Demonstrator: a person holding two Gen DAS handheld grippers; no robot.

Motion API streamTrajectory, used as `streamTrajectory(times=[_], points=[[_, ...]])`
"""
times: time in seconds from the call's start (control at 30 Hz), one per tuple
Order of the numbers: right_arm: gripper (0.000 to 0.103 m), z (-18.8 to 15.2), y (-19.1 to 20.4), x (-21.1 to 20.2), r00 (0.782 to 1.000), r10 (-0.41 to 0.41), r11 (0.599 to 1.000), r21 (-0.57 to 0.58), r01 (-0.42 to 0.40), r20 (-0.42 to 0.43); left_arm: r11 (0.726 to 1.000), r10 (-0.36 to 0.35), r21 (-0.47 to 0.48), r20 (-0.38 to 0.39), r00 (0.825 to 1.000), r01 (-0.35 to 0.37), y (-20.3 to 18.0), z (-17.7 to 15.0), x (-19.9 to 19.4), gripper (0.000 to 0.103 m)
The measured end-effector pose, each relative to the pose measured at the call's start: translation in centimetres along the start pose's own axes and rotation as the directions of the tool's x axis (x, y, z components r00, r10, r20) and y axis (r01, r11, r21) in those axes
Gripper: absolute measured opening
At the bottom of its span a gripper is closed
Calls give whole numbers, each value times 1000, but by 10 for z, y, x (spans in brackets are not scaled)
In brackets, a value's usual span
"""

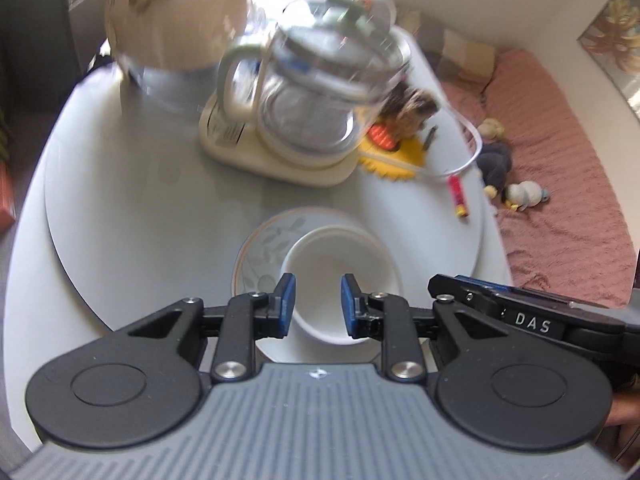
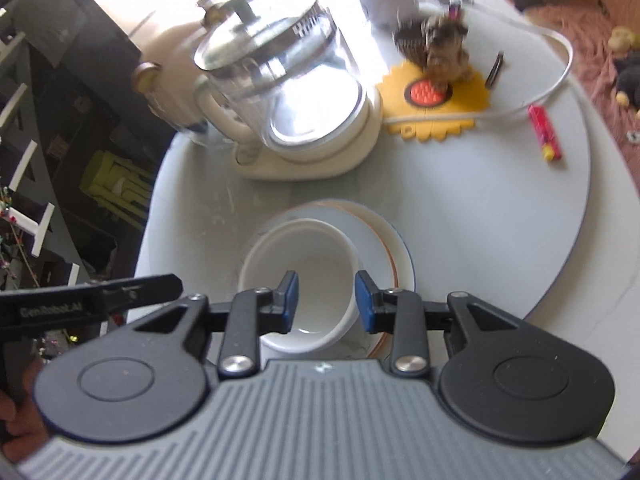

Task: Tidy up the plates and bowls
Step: 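Withdraw both grippers up and away from the plate stack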

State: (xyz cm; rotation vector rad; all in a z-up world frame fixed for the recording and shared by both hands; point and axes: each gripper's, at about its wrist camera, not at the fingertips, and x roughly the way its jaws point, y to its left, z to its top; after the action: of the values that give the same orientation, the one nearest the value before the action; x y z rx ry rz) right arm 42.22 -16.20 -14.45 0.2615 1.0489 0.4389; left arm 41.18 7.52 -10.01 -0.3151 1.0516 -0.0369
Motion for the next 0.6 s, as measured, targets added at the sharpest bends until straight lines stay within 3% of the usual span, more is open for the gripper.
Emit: streamTrajectory(times=[0.27, 0.6], points=[[35, -15, 29, -68, 987, -1, 999, -32, 7, 163, 995, 24, 87, 167, 986, -39, -18, -9, -84, 28], [35, -54, 65, -123, 957, -6, 998, -58, 24, 291, 983, -45, 181, 301, 953, -11, -30, -53, -167, 38]])
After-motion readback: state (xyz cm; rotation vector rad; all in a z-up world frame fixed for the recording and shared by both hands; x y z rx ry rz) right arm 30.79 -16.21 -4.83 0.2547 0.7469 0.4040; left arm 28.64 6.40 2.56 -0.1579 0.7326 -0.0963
